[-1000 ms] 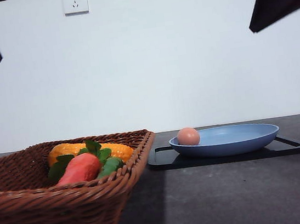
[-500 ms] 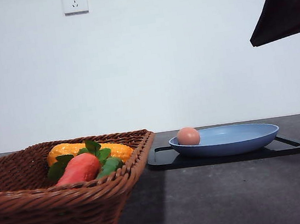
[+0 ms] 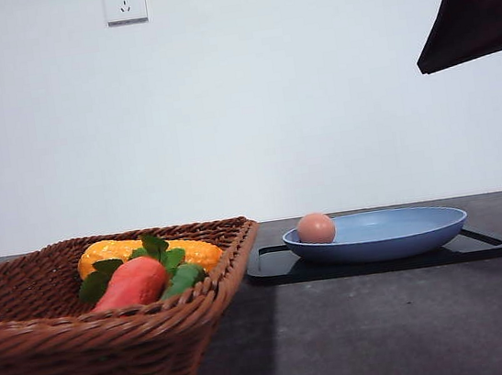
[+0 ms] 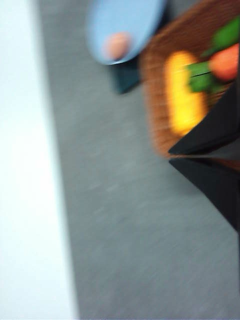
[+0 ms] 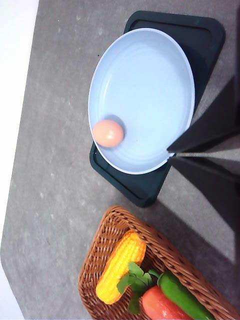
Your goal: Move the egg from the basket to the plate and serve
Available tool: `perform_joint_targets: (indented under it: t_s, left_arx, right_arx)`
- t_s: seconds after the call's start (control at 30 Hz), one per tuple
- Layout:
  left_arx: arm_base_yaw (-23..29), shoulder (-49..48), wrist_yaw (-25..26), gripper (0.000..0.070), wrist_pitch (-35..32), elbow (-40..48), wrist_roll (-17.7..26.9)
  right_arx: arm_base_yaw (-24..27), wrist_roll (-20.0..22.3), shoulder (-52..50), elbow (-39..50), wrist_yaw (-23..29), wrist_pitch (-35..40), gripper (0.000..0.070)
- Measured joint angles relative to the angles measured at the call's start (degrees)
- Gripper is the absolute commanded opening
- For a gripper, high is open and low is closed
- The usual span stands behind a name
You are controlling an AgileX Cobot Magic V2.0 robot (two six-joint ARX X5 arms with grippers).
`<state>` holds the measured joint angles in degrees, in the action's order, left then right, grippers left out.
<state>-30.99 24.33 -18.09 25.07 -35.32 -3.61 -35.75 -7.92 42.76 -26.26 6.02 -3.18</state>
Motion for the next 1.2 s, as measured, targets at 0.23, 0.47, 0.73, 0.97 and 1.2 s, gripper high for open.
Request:
perform_joint_targets:
  t_s: [0.23,0.47,0.73,0.97,1.2]
  left_arx:
    - [11.6,-15.4,0.0,0.0,-5.1,5.7,0.7]
    - [23.2,-23.0,0.1,0.0,-6.7,14.3,0.4]
    - [28.4,-24.0,1.8,0.0,-8.4,24.8,-2.2]
    - [29.6,-24.0,4.8,0.0,-13.2,31.1,-3.4]
    - [29.8,-24.0,4.8,0.0,-13.7,32.8,-3.5]
  right_arx:
    - [0.0,0.0,0.0,0.0,0.0,0.0,0.0]
    - [0.0,0.0,0.0,0.0,0.0,0.0,0.0]
    - [0.0,0.0,0.0,0.0,0.0,0.0,0.0]
    - [0.0,0.0,0.0,0.0,0.0,0.0,0.0]
    - [0.0,0.0,0.0,0.0,0.0,0.0,0.0]
